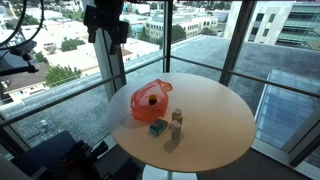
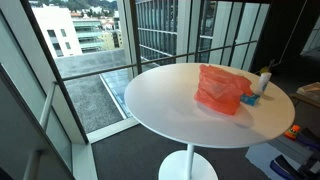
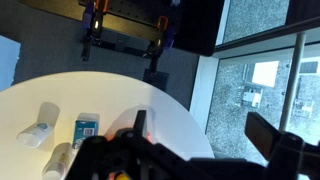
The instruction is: Remove the bottle with a yellow label from the plastic bag and put it on the table.
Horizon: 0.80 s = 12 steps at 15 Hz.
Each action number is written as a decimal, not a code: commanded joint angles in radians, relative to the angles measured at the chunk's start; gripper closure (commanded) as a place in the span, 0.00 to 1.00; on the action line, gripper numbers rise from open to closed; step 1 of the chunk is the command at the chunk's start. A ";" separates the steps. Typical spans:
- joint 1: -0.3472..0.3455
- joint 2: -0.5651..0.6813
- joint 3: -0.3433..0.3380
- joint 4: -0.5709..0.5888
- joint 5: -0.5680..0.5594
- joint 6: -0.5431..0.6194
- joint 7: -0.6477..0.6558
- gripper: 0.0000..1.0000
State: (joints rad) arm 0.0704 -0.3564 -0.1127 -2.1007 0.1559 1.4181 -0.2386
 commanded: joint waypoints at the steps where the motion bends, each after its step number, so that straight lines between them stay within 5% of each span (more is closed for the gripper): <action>1: -0.024 0.002 0.020 0.003 0.005 -0.003 -0.006 0.00; 12: -0.035 0.013 0.030 -0.005 -0.014 0.034 0.017 0.00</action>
State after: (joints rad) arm 0.0624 -0.3524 -0.1051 -2.1008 0.1559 1.4197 -0.2377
